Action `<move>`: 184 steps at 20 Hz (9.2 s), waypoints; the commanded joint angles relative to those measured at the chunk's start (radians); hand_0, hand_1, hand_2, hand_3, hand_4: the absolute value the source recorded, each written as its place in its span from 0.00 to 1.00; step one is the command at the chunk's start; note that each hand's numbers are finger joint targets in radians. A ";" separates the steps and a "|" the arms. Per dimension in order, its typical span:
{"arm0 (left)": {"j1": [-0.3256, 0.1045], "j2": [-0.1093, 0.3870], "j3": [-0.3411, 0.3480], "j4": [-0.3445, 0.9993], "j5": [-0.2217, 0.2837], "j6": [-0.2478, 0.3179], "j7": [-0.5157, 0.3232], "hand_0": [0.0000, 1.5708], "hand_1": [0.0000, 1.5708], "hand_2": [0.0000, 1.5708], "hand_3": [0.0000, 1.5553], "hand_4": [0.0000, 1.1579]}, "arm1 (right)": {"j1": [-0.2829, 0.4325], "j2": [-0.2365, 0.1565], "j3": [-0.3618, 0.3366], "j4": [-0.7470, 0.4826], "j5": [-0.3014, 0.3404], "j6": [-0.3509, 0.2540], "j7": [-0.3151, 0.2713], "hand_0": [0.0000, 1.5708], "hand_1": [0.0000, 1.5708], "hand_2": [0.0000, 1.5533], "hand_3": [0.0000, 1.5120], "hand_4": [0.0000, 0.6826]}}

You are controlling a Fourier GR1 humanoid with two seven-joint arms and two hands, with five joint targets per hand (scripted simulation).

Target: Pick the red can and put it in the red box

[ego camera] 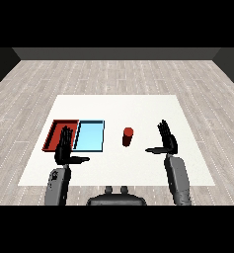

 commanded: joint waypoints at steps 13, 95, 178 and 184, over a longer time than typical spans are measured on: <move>-0.005 0.033 0.032 -0.025 0.040 -0.024 0.027 0.00 0.00 0.00 0.00 0.00 | -0.162 0.107 0.028 0.296 -0.034 -0.028 -0.058 0.00 0.00 0.00 0.00 0.00; 0.027 -0.036 -0.031 -0.056 0.011 0.018 -0.016 0.00 0.00 0.00 0.00 0.00 | -0.560 0.131 0.476 0.987 -0.446 -0.424 -0.233 0.97 0.97 0.95 0.95 0.84; -0.330 -0.043 -0.603 0.327 0.152 0.419 0.140 0.00 0.00 0.00 0.00 0.00 | -0.174 0.131 0.593 -0.161 -0.091 -0.621 -0.030 0.94 0.94 0.92 0.93 0.94; -0.399 -0.043 -0.605 0.379 0.210 0.445 0.145 0.00 0.00 0.00 0.00 0.00 | -0.241 0.131 0.593 -0.163 -0.129 -0.632 -0.027 0.96 0.96 0.93 0.94 0.96</move>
